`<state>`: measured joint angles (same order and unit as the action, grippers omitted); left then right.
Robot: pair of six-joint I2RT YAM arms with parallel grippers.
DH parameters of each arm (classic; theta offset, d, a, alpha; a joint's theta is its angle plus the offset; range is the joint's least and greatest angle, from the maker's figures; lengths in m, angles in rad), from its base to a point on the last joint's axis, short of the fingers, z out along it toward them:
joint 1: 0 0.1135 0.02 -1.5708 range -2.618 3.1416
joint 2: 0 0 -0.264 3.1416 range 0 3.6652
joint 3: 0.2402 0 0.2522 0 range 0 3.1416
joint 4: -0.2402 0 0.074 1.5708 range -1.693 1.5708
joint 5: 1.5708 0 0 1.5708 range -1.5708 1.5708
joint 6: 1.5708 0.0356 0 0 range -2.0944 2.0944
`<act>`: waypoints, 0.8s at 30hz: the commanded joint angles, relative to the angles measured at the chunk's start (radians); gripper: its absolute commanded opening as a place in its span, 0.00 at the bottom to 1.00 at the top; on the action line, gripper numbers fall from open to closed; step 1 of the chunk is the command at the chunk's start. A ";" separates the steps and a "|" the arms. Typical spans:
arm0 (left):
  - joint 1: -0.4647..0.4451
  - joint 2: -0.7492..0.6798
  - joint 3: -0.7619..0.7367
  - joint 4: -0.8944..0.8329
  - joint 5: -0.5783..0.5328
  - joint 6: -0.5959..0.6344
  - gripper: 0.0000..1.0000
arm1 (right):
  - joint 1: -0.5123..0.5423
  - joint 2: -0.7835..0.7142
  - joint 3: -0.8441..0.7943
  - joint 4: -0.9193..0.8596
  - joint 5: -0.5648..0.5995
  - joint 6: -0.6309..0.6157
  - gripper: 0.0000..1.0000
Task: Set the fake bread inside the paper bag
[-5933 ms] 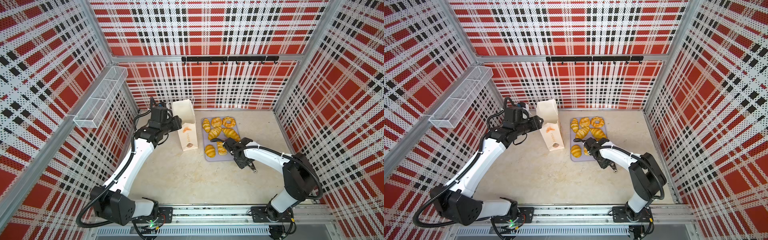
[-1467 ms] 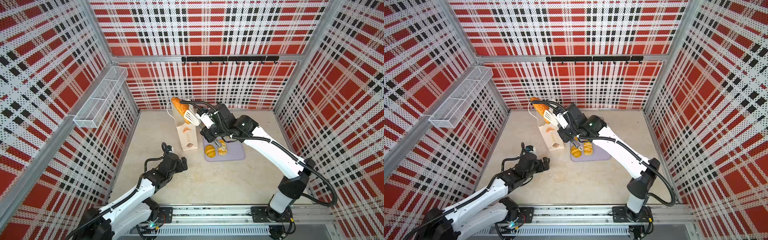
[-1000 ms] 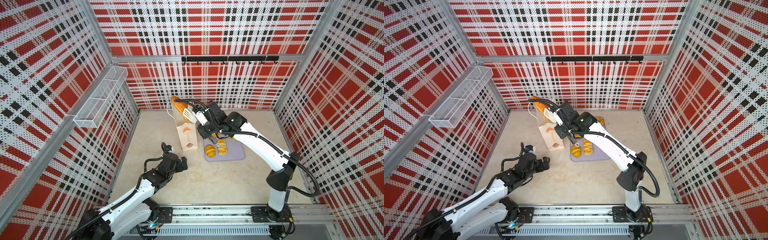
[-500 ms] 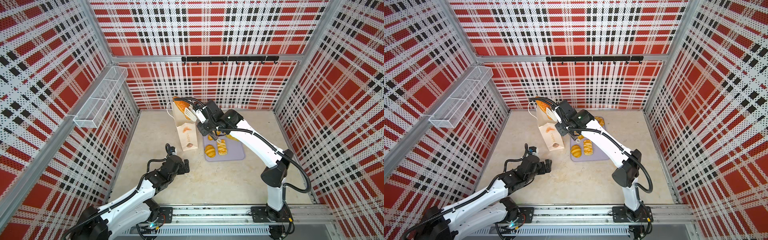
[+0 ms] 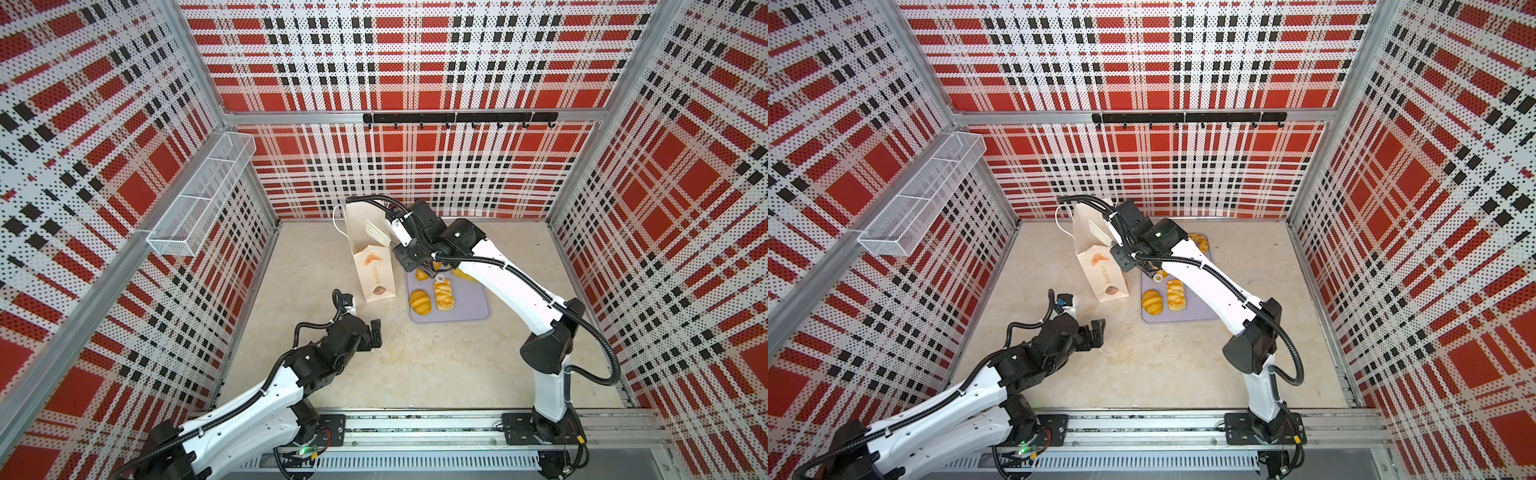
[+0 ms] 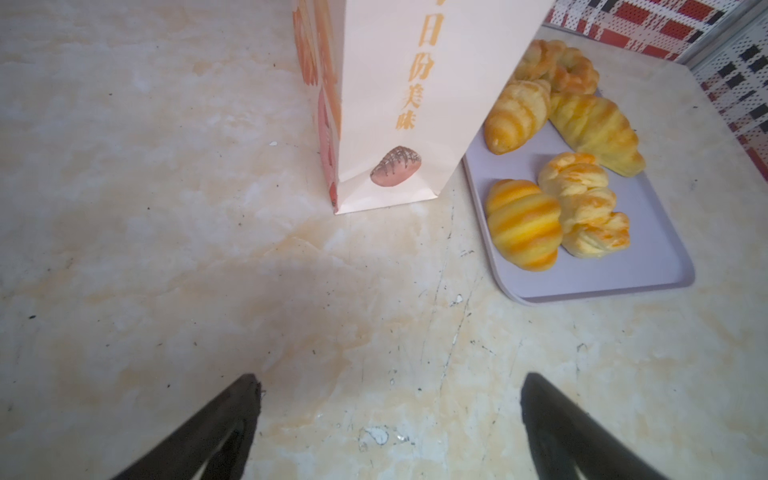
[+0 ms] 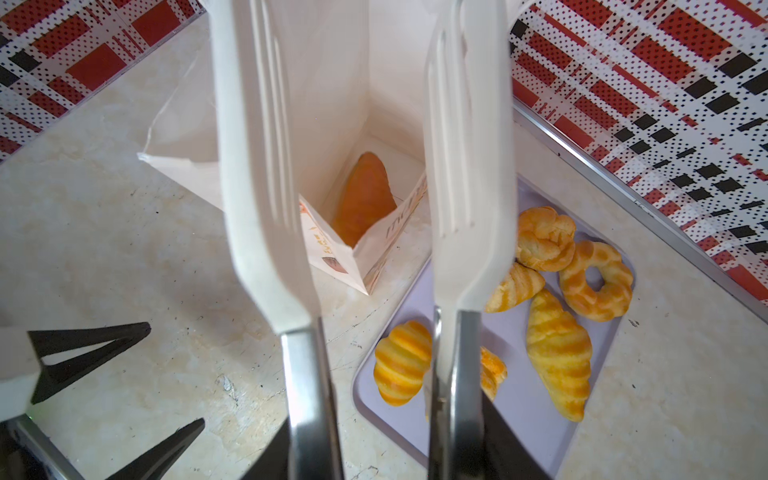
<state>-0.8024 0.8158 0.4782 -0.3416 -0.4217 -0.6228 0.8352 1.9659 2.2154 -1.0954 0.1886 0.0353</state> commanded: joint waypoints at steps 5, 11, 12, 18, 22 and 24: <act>-0.086 -0.049 0.000 -0.005 -0.083 0.005 1.00 | 0.005 -0.096 -0.009 0.049 0.012 -0.026 0.50; -0.219 -0.025 0.010 0.025 -0.194 0.016 0.99 | 0.025 -0.152 -0.044 0.043 0.060 -0.032 0.50; -0.238 -0.016 0.013 0.031 -0.209 0.023 1.00 | 0.025 -0.166 -0.058 0.047 0.061 -0.030 0.50; -0.337 0.054 0.039 0.087 -0.285 0.068 0.99 | 0.025 -0.268 -0.157 0.069 0.095 -0.021 0.50; -0.387 0.099 0.046 0.152 -0.307 0.107 1.00 | 0.023 -0.335 -0.228 0.054 0.149 -0.008 0.50; -0.397 0.123 0.048 0.185 -0.288 0.126 0.99 | 0.017 -0.379 -0.294 0.053 0.174 0.005 0.50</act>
<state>-1.1843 0.9184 0.4919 -0.2409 -0.6685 -0.5327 0.8570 1.6527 1.9720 -1.0828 0.2996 0.0223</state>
